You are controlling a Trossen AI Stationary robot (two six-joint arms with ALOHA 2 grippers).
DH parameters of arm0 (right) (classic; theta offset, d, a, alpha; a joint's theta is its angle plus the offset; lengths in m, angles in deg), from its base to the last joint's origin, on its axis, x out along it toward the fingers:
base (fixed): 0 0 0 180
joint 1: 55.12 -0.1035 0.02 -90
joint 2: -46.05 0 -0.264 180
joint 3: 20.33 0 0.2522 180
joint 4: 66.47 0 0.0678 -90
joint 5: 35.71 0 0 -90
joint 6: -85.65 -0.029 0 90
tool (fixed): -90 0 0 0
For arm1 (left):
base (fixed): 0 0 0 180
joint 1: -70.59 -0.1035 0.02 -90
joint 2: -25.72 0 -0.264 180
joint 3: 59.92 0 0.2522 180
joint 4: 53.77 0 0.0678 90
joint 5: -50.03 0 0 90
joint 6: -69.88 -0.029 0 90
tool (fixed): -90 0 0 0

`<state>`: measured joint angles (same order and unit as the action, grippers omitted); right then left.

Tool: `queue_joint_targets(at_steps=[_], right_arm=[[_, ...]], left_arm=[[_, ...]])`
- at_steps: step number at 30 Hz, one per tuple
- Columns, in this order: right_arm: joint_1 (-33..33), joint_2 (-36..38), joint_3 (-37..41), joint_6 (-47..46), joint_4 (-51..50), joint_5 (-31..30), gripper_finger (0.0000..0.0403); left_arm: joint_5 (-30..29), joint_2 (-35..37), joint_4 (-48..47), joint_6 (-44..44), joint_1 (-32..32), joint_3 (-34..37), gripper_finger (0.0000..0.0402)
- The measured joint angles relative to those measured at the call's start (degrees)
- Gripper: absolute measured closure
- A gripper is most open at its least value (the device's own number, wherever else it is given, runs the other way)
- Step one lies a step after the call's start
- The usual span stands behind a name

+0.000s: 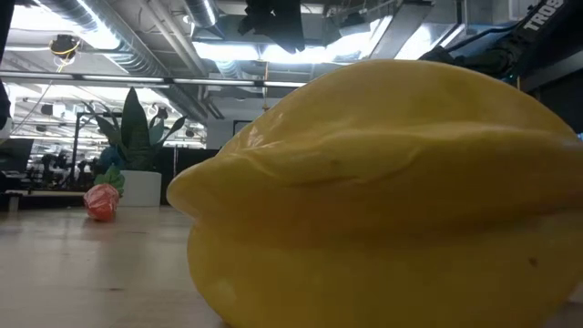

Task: Build produce basket
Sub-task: Put the dragon fruit into the black wire basket

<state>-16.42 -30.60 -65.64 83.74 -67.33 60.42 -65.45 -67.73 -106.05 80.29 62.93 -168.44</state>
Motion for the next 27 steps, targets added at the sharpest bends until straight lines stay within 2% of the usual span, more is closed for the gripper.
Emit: queue_joint_targets(at_steps=[10, 13, 16, 18, 24, 27], right_arm=[[0.0, 7.48, -0.02, 5.71, 1.35, 1.35, 0.0279], [0.02, 11.08, -0.03, 8.77, 0.36, 7.56, 0.0279], [-0.05, 13.41, -0.04, 13.05, -1.93, 17.13, 0.0279], [-0.77, 13.89, -0.09, 15.68, -3.97, 20.4, 0.028], [-4.07, 12.39, -0.09, 20.44, -6.33, 17.38, 0.0283], [-5.72, 11.06, -0.09, 21.55, -5.78, 13.76, 0.0283]], left_arm=[[0.0, 0.0, 0.0, 0.08, 0.0, 0.0, 0.0292], [0.0, 0.0, -0.01, 0.17, 0.02, 0.0, 0.0292], [0.0, 0.0, -0.02, 0.19, 0.02, 0.0, 0.0292], [0.0, 0.0, -0.02, 0.19, 0.02, 0.0, 0.0292], [0.0, 0.0, -0.02, 0.19, 0.02, 0.0, 0.0292], [0.0, 0.0, -0.02, 0.19, 0.02, 0.0, 0.0292]])
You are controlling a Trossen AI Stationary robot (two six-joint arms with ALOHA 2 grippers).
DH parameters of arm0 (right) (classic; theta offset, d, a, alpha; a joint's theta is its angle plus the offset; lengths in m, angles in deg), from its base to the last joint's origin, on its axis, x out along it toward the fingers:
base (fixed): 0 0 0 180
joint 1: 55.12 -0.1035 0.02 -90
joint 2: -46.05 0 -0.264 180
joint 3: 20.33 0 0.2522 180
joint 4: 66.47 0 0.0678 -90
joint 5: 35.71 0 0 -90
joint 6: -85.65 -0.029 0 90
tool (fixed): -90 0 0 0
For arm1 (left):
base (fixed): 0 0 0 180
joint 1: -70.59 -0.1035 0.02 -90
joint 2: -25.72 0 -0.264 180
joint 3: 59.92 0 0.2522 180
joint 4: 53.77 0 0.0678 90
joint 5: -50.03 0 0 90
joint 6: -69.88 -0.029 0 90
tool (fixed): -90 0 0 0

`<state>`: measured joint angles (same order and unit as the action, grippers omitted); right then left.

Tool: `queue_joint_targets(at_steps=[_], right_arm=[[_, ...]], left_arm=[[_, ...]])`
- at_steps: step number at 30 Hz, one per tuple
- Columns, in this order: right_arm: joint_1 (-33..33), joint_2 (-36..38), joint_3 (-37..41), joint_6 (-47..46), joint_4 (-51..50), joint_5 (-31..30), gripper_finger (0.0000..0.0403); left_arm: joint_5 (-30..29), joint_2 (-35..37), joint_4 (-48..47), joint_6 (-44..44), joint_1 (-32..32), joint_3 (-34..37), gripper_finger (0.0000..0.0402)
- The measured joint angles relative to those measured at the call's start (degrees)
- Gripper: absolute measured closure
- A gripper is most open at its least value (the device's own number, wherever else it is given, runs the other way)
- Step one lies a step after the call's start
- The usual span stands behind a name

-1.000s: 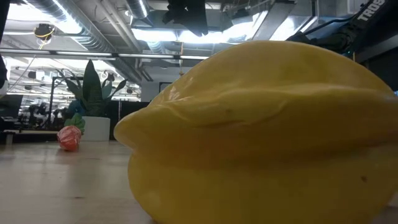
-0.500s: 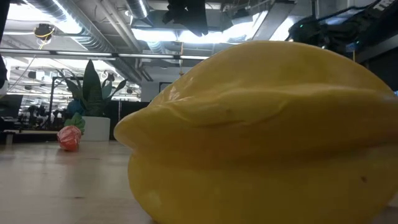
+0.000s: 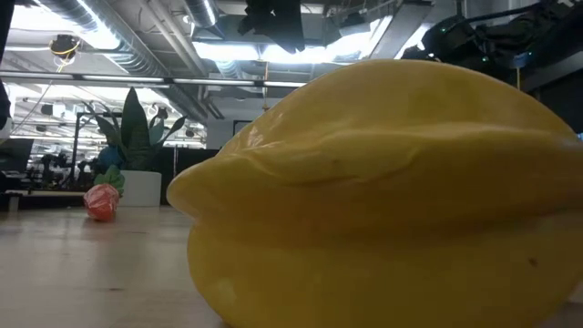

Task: Build produce basket
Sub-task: Put the dragon fruit into the black wire basket

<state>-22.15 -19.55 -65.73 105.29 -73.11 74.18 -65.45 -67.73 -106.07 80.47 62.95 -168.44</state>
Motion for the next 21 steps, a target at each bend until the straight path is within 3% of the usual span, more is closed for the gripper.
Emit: queue_joint_targets(at_steps=[21], right_arm=[[-1.11, -11.81, -0.2, 1.24, 12.85, -6.59, 0.0283]], left_arm=[[0.0, 0.0, 0.0, 0.0, 0.0, 0.04, 0.0292]])
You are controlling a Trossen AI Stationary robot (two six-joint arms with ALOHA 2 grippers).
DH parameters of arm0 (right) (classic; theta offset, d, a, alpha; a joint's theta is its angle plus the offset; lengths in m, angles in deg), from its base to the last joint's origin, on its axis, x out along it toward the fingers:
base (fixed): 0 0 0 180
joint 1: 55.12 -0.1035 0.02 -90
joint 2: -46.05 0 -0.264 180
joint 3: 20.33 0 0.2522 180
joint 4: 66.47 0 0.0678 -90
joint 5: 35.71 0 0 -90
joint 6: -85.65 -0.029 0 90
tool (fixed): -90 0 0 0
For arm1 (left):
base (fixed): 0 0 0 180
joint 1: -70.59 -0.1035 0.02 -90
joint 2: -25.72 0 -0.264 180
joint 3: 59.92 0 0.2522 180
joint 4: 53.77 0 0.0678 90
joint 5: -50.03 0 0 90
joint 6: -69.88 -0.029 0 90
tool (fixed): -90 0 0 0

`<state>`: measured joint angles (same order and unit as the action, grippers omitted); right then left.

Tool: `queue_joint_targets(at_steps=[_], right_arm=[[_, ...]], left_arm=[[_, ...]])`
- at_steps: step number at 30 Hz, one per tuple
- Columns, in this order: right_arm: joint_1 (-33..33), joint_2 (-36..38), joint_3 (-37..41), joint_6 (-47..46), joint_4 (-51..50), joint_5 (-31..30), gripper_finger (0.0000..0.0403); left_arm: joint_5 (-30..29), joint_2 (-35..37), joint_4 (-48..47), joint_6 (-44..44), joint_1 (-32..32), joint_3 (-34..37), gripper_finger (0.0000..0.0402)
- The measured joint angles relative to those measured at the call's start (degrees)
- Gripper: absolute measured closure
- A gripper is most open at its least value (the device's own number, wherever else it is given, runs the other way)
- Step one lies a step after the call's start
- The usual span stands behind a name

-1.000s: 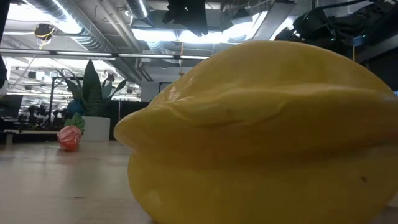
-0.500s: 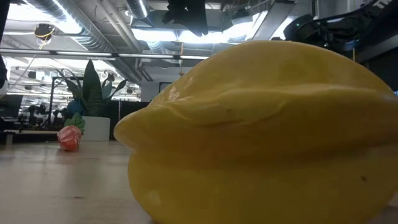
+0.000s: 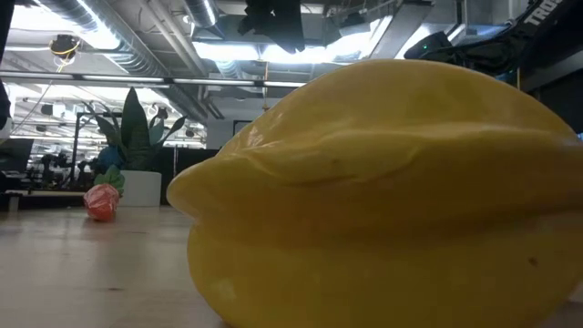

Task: Build produce basket
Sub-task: Put the dragon fruit into the black wire basket

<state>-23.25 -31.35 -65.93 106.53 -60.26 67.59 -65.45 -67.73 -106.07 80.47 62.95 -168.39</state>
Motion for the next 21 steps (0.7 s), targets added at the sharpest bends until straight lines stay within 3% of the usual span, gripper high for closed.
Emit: queue_joint_targets(at_steps=[21], right_arm=[[0.16, -0.2, -0.09, -7.64, -1.6, -0.94, 0.0288]], left_arm=[[-0.02, 0.0, 0.0, 0.0, 0.0, 0.0, 0.0292]])
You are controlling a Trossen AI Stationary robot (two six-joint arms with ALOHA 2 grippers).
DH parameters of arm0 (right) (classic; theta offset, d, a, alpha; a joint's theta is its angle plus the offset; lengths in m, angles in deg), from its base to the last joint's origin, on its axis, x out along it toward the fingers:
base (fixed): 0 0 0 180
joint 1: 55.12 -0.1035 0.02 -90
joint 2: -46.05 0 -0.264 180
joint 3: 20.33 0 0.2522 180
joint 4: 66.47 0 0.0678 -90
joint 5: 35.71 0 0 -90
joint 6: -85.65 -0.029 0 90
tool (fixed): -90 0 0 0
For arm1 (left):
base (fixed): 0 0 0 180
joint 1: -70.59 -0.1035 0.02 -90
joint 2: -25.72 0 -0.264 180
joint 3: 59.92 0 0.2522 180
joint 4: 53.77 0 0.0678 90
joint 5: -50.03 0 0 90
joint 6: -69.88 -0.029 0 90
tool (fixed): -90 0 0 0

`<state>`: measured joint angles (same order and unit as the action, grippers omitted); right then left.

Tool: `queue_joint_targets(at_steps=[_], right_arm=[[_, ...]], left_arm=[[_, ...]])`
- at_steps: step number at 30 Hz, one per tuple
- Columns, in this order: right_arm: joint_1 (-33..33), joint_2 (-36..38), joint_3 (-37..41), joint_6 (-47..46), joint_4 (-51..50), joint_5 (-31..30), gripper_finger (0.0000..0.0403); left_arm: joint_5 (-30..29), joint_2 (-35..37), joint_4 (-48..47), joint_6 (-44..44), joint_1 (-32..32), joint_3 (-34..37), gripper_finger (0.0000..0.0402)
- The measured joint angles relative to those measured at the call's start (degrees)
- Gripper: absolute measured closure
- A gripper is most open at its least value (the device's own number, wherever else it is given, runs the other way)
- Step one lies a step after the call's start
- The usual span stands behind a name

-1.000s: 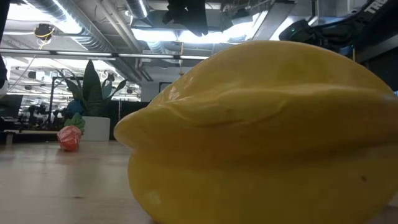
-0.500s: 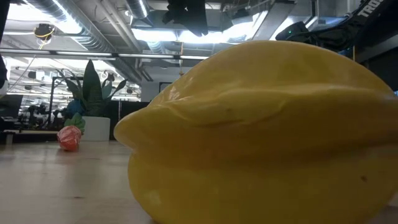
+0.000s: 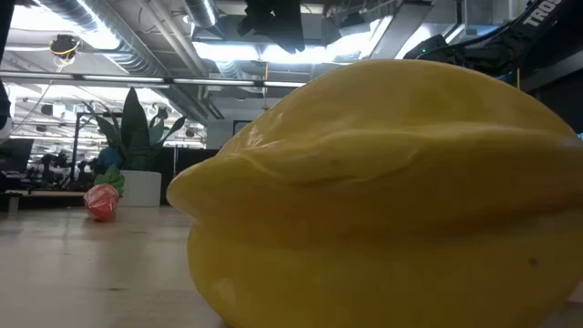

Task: Build produce basket
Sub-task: Put the dragon fruit into the black wire basket

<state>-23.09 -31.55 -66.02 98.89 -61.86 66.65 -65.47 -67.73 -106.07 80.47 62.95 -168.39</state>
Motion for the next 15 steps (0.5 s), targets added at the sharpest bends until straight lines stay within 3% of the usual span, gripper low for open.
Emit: queue_joint_targets(at_steps=[3, 8, 15], right_arm=[[0.0, 0.0, 0.0, -0.28, -0.02, 0.22, 0.0314], [0.0, 0.0, 0.02, -0.72, 0.05, 0.39, 0.039], [-0.04, 0.0, -0.76, -0.8, 0.08, -3.63, 0.0401]], left_arm=[[0.02, 0.0, 0.0, -0.02, 0.0, 0.0, 0.0292], [0.02, 0.0, 0.01, -0.07, 0.0, 0.0, 0.0292], [0.02, 0.0, 0.02, -0.15, 0.0, 0.0, 0.0292]])
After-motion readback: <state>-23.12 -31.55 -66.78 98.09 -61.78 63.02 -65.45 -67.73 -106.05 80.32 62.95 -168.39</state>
